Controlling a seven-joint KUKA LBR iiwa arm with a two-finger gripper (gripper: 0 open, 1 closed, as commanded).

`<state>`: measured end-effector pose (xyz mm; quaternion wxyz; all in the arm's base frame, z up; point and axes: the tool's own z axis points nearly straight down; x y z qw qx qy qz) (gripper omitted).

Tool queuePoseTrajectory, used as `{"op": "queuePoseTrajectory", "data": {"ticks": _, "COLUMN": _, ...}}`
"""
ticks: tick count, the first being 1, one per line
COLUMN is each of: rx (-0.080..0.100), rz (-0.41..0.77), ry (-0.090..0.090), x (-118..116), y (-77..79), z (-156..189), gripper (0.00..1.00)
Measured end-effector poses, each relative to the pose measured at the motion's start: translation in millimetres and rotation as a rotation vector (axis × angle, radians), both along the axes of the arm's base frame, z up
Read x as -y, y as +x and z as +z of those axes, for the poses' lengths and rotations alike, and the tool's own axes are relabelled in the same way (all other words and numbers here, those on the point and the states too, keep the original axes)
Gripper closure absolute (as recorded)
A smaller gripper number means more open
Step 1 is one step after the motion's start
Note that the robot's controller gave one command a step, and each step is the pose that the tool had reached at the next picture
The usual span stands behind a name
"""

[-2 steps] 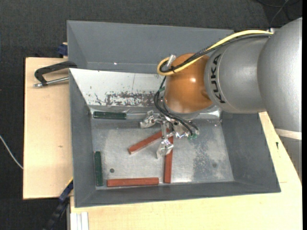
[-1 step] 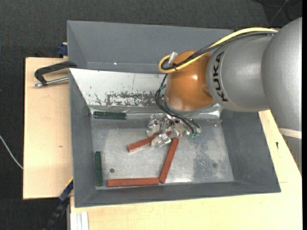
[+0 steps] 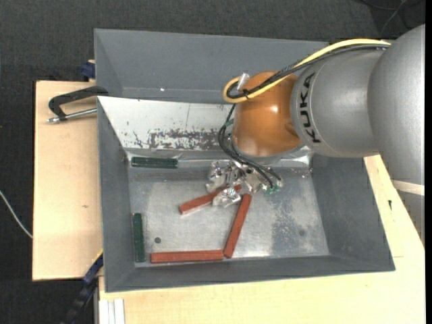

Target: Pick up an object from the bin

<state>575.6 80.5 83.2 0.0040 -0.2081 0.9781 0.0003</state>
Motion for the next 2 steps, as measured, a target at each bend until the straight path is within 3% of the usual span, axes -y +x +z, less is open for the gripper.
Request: {"op": "queuePoseTrajectory", "data": {"ticks": 2, "rx": -0.012, "rz": 0.001, "ry": -0.002, "x": 0, "y": -3.3, "z": 21, "gripper": 1.00}}
